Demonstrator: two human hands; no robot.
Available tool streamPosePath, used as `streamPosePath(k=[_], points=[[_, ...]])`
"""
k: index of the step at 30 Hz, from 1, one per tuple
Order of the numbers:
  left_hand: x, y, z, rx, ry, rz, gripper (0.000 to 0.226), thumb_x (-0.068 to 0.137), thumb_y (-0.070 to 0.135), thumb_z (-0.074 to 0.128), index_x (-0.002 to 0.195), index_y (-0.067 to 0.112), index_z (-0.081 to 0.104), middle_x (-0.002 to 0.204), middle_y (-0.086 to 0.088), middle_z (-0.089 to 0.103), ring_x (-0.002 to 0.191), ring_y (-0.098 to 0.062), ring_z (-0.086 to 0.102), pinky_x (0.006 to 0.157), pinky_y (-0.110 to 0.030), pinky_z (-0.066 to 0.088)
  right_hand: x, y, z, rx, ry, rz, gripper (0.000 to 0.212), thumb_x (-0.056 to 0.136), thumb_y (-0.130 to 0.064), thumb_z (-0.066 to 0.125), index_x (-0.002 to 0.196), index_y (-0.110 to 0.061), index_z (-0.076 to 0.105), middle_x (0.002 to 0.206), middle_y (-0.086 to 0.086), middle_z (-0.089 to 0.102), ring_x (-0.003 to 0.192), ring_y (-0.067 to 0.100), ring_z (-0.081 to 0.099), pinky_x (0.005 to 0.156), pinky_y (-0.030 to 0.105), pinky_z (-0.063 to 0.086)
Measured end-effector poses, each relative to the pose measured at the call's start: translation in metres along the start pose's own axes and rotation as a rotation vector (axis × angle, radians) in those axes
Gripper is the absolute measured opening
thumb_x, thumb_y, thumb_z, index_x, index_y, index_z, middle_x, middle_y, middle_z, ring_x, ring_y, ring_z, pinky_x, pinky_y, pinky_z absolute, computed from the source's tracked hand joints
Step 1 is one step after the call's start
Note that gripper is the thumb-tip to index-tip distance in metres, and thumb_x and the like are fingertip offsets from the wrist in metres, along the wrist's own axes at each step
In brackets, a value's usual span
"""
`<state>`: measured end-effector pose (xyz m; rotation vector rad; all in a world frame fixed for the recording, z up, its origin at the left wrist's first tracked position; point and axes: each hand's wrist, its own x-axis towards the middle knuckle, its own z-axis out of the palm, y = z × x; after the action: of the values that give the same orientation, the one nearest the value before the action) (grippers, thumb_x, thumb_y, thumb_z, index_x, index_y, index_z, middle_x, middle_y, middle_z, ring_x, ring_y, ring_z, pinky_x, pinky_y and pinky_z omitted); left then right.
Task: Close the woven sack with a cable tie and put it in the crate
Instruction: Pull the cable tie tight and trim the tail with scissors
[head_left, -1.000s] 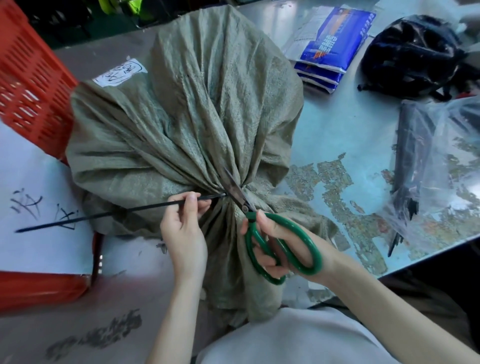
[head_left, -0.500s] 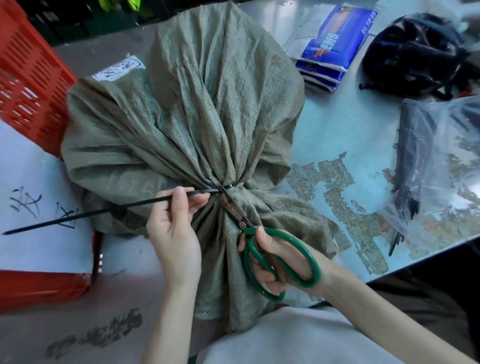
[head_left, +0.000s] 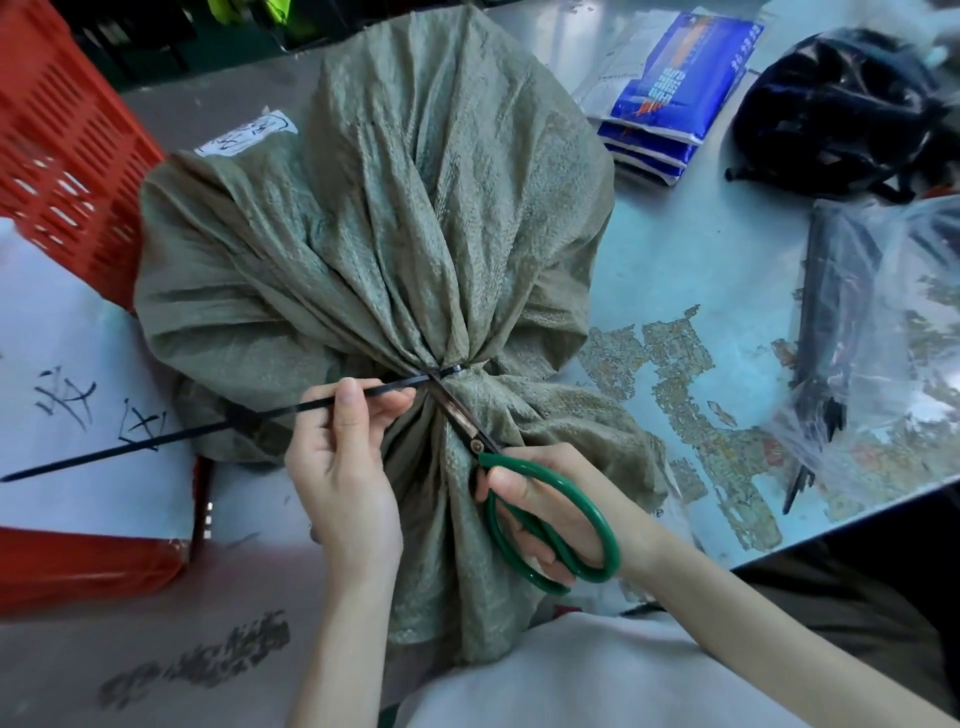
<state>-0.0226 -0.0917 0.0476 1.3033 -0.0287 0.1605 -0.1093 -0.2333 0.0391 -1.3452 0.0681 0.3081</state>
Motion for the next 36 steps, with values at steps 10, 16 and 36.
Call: streamPosePath(k=[10, 16, 36], points=[[-0.005, -0.004, 0.0, -0.079, 0.052, -0.065, 0.023, 0.101, 0.009, 0.041, 0.084, 0.01, 0.056, 0.064, 0.004, 0.067, 0.068, -0.012, 0.065, 0.078, -0.029, 0.055, 0.004, 0.005, 0.013, 0.033, 0.109, 0.032, 0.03, 0.095, -0.014, 0.053, 0.066, -0.013, 0.049, 0.033, 0.008, 0.039, 0.026, 0.017, 0.031, 0.033, 0.031, 0.027], [-0.008, -0.003, -0.002, -0.119, 0.097, -0.105, 0.025, 0.101, 0.01, 0.041, 0.081, 0.008, 0.055, 0.062, 0.004, 0.065, 0.068, -0.015, 0.064, 0.078, -0.03, 0.054, 0.009, 0.005, 0.016, 0.031, 0.129, 0.046, 0.028, 0.094, -0.009, 0.054, 0.067, -0.016, 0.051, 0.033, -0.001, 0.039, 0.023, 0.014, 0.028, 0.031, 0.025, 0.022], [-0.015, 0.01, -0.001, -0.166, -0.002, -0.063, 0.027, 0.095, 0.013, 0.043, 0.073, 0.009, 0.059, 0.065, -0.003, 0.059, 0.069, -0.019, 0.062, 0.074, -0.028, 0.053, 0.049, 0.007, 0.008, 0.419, -0.275, 0.083, 0.057, 0.078, -0.062, 0.057, 0.101, -0.01, 0.054, 0.077, 0.01, 0.044, 0.056, 0.02, 0.045, 0.055, 0.033, 0.039]])
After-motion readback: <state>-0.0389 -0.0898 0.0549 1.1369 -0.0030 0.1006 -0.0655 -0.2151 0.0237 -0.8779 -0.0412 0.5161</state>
